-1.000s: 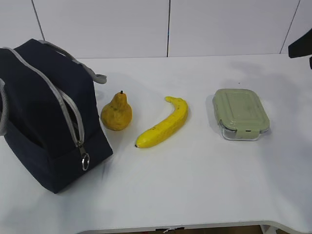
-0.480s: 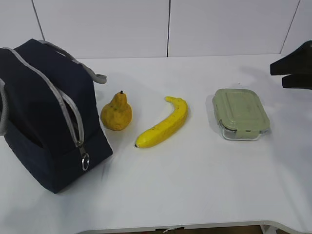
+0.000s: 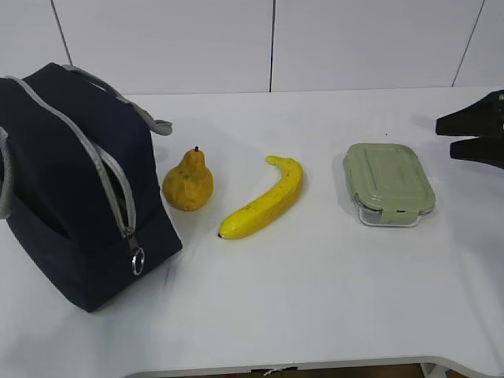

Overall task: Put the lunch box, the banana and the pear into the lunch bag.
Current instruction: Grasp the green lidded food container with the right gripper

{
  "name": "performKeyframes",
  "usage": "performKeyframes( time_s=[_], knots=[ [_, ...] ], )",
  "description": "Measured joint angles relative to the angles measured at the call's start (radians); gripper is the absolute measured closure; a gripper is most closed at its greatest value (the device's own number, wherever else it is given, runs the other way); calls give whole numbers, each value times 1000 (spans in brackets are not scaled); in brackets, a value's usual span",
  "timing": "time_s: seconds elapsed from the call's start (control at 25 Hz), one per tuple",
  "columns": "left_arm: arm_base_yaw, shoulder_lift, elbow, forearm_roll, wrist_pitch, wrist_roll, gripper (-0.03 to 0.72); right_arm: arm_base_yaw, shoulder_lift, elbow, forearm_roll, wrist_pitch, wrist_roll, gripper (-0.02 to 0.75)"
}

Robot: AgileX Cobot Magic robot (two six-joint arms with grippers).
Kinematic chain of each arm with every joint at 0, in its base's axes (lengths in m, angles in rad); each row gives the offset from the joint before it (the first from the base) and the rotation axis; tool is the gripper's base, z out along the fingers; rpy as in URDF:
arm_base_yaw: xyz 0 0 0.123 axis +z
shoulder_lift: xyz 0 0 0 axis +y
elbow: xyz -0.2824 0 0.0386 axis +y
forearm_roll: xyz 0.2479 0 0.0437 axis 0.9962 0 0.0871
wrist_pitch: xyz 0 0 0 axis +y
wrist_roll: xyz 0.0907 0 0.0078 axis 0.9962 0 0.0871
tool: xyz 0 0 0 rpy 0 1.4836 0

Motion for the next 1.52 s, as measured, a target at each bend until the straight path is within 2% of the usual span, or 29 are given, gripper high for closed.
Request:
performKeyframes(
  time_s=[0.2, 0.28, 0.84, 1.52],
  knots=[
    [0, 0, 0, 0, 0, 0, 383, -67, 84, -1, 151, 4, -25, 151],
    [0, 0, 0, 0, 0, 0, 383, -71, 117, -1, 175, 0, -37, 151],
    [0, 0, 0, 0, 0, 0, 383, -54, 144, -5, 169, 0, -50, 151],
    [0, 0, 0, -1, 0, 0, 383, 2, 180, -7, 69, 0, 15, 151]
  ],
)
